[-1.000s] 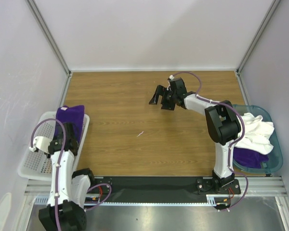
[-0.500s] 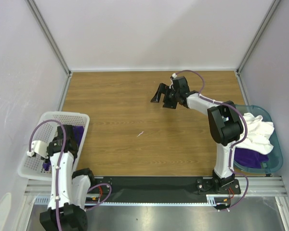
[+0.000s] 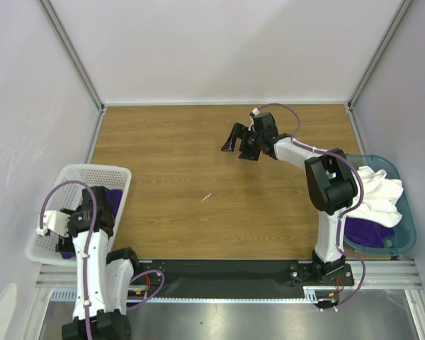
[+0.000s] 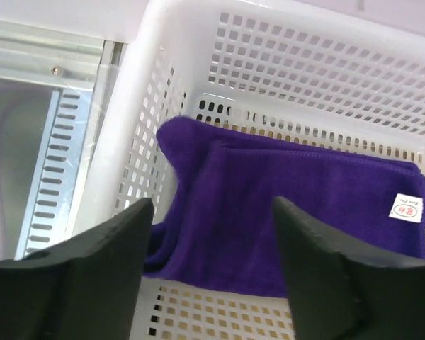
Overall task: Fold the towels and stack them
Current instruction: Neatly place the folded towel into the bin, then grab crumpled towel
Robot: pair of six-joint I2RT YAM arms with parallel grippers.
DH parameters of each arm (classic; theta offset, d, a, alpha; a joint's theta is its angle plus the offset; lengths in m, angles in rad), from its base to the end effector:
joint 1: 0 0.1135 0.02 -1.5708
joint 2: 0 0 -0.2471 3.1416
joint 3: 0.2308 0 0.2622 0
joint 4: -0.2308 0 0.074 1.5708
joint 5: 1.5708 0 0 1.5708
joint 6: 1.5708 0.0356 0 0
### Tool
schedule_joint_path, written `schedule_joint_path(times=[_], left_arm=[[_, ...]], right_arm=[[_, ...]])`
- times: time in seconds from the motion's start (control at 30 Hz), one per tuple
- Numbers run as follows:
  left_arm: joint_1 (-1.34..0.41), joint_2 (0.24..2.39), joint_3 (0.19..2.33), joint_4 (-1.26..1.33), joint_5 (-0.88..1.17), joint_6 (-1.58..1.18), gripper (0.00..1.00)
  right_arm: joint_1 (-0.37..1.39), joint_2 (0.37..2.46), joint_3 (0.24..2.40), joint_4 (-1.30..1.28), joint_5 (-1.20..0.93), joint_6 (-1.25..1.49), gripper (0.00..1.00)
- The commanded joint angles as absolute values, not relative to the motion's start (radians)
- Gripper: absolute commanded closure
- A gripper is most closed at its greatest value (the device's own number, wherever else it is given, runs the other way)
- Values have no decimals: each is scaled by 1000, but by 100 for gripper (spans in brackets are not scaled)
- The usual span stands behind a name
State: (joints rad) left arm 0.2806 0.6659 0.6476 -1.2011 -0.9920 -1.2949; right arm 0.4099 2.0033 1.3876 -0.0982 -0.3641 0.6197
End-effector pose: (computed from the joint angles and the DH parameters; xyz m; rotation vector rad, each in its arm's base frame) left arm 0.1014 0.0603 0.2337 -1.7319 1.4215 0.8626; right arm 0.4055 0.1900 0.1692 0.0507 2.4132 0.9263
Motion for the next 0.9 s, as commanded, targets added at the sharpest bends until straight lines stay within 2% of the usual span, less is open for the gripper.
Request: schedule_joint_path(times=[0.0,0.1,0.17,0.2,0.23,0.33,0.43,0.67,0.87], left_arm=[[290,712,747,-1247,-1048,-1312,15],[290,727,843,-1275,-1054,-1292,11],[290,723,894,-1185,-1045,-1150,6],[290,718,926,-1117,-988,-1058,6],[290,698,933,-941,-936,-826,6],[290,657,901,-699,-658,-579,0],[290,663,844,-629,-615,-653,0],[290,865,762,-508,-532,-805,0],[290,948,643,-419,-593,-992,0]], right_arm=[[405,1965,1390,-95,-362,603,0],[397,1951,1390,-103,-368,595,0],[391,1944,1391,-113,-371,586,0],[390,1939,1391,-117,-371,583,0],[390,1928,1390,-115,-373,577,0],[379,1911,1388,-118,-368,561,0],[373,1885,1387,-123,-357,549,0],[334,1822,1414,-192,-290,528,0],[333,1700,1405,-261,-164,488,0]])
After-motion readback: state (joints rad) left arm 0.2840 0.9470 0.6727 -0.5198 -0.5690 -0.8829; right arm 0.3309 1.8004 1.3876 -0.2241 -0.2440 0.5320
